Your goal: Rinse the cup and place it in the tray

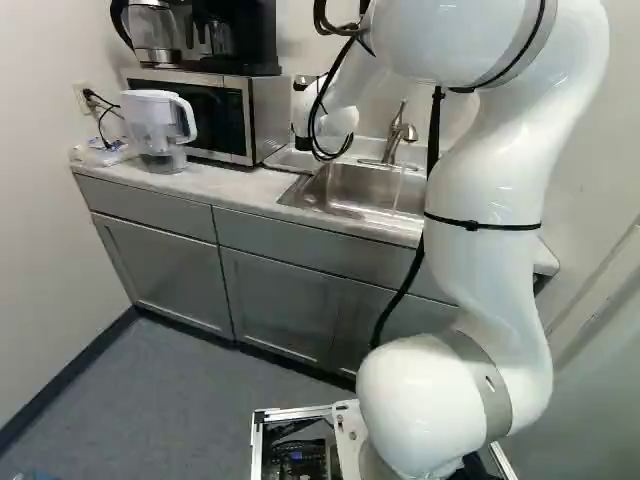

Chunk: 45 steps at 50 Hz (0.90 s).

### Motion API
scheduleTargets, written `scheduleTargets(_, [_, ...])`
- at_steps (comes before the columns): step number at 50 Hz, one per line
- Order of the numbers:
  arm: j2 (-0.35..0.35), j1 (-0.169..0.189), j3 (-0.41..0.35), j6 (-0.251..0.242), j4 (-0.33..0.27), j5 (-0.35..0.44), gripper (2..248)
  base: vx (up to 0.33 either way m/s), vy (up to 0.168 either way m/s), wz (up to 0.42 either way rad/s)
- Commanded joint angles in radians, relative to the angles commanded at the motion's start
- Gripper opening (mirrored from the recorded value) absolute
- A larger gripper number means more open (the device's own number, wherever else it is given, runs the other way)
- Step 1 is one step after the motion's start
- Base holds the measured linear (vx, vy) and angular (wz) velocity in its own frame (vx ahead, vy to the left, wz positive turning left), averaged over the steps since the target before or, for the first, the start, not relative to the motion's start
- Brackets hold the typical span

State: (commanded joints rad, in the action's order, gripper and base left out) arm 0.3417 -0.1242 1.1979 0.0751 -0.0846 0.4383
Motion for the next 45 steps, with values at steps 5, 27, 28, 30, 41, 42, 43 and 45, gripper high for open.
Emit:
scheduleTargets(5, [0.007, 0.0, -0.003, 0.0, 0.0, 0.0, 119, 0.0, 0.0, 0.0])
scheduleTargets(27, [0.038, 0.0, -0.014, 0.0, 0.0, 0.013, 119, 0.0, 0.0, 0.0])
scheduleTargets(28, [0.039, 0.0, -0.014, 0.0, 0.0, 0.013, 119, 0.0, 0.0, 0.0])
scheduleTargets(30, [0.042, 0.0, -0.015, 0.0, 0.0, 0.013, 119, 0.0, 0.0, 0.0])
scheduleTargets(41, [0.049, 0.0, -0.017, 0.0, 0.0, 0.013, 119, 0.0, 0.0, 0.0])
scheduleTargets(42, [0.049, 0.0, -0.017, 0.0, 0.0, 0.013, 119, 0.0, 0.0, 0.0])
scheduleTargets(43, [0.049, 0.0, -0.017, 0.0, 0.0, 0.013, 119, 0.0, 0.0, 0.0])
scheduleTargets(45, [0.049, 0.0, -0.017, 0.0, 0.0, 0.013, 135, 0.0, 0.0, 0.0])
